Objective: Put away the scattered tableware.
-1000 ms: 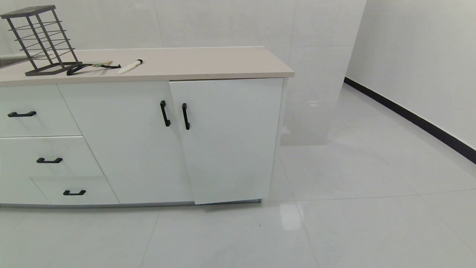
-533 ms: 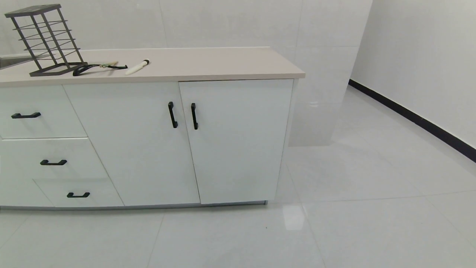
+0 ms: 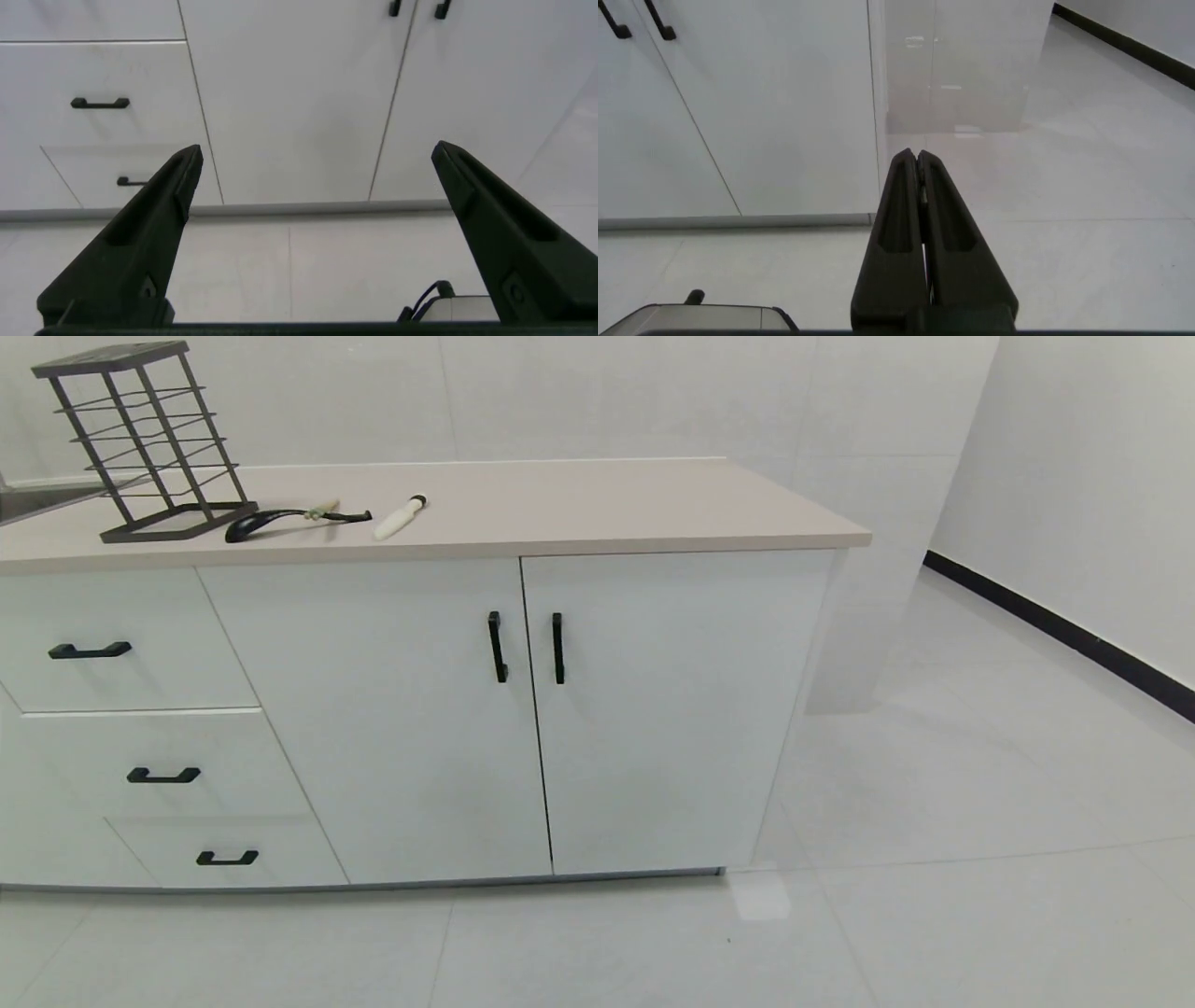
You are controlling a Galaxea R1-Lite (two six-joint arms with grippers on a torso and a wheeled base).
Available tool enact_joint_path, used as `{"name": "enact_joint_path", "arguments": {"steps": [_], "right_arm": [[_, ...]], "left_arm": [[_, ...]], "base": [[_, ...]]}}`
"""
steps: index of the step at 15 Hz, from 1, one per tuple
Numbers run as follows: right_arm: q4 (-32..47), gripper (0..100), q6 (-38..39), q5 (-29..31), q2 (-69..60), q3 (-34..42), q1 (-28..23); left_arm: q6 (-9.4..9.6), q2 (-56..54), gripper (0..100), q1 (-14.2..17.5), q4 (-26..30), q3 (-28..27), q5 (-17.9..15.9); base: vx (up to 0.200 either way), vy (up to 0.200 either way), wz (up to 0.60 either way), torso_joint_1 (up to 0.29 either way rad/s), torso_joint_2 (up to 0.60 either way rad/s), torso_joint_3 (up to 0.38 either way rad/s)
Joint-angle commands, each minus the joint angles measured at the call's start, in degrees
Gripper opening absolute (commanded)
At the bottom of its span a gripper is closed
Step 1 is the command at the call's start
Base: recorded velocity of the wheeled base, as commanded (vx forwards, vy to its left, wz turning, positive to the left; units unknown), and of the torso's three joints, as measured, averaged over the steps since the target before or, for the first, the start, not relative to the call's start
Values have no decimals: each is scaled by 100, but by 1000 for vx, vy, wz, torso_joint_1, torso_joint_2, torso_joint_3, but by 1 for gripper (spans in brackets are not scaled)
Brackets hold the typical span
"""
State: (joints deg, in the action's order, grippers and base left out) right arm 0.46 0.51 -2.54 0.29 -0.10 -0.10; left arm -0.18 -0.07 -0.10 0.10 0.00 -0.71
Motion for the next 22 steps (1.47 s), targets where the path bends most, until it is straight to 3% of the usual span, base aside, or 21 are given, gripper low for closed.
{"name": "enact_joint_path", "arguments": {"steps": [1, 3, 7, 10, 16, 19, 22], "right_arm": [[-2, 0, 2, -1, 23, 1, 1], [-2, 0, 2, -1, 23, 1, 1], [-2, 0, -7, -1, 23, 1, 1], [-2, 0, -16, 7, 23, 1, 1], [-2, 0, -16, 7, 23, 1, 1], [-2, 0, -7, -1, 23, -8, 1], [-2, 0, -7, -1, 23, 1, 1]], "left_arm": [[1, 7, 100, 1, -10, 0, 0], [1, 7, 100, 1, -1, 0, 0], [1, 7, 100, 1, -1, 0, 18], [1, 7, 100, 1, -1, 0, 9], [1, 7, 100, 1, -1, 0, 9], [1, 7, 100, 1, -1, 0, 0], [1, 7, 100, 1, -1, 0, 9]], "base": [[200, 200, 0, 2, 7, 2], [200, 200, 0, 5, 2, 5], [0, 200, 0, 7, -1, -2], [0, 0, 0, 0, 0, 0], [0, 0, 600, 2, 2, 3], [0, 0, 0, 0, 0, 0], [0, 200, 0, 1, 2, 2]]}}
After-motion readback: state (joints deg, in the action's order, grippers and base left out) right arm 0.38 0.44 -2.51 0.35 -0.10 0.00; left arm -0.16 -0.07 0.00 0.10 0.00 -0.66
